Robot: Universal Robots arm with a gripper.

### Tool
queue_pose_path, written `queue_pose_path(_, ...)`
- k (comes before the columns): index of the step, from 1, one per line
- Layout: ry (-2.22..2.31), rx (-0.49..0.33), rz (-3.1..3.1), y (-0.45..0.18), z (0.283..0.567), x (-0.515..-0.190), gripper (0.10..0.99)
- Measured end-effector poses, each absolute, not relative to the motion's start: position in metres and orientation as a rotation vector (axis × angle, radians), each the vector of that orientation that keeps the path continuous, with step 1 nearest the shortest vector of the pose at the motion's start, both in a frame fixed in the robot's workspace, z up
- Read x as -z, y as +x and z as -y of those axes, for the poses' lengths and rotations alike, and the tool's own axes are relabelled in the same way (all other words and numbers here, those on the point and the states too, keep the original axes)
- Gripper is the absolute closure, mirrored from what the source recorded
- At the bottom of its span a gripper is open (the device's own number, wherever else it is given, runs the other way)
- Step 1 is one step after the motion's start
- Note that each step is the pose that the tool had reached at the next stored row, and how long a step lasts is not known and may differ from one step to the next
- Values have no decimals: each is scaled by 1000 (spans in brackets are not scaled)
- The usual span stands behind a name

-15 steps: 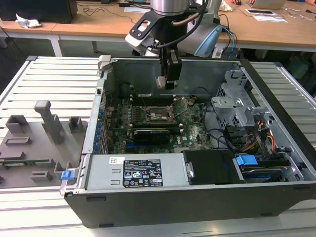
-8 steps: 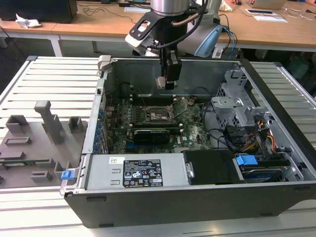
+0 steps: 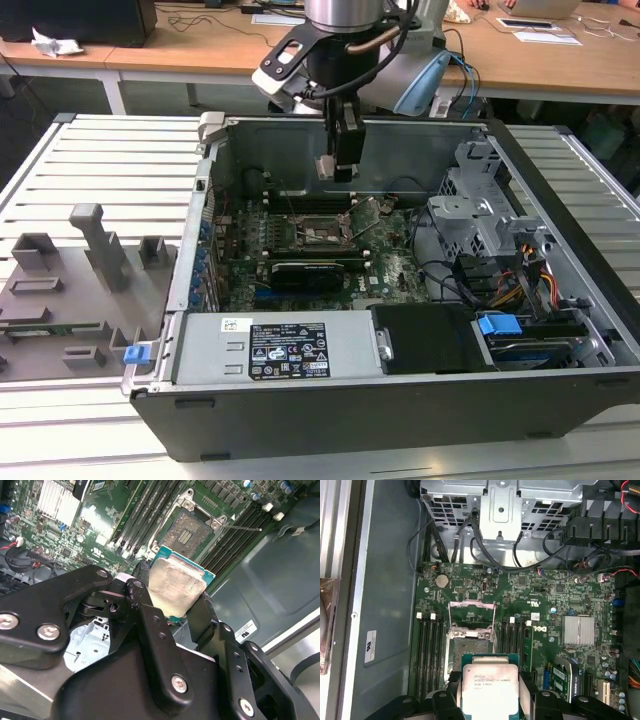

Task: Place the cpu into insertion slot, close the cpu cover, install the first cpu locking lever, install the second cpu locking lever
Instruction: 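Place the cpu into insertion slot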

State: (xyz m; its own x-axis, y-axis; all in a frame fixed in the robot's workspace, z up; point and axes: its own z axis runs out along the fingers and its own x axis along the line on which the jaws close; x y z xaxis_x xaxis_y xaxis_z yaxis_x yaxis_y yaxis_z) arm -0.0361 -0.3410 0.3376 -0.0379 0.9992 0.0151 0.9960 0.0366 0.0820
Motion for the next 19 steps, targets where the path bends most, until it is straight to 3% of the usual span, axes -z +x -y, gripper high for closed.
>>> queue_pose_path(19,2131,-109,-2244,-38,341,-317,545)
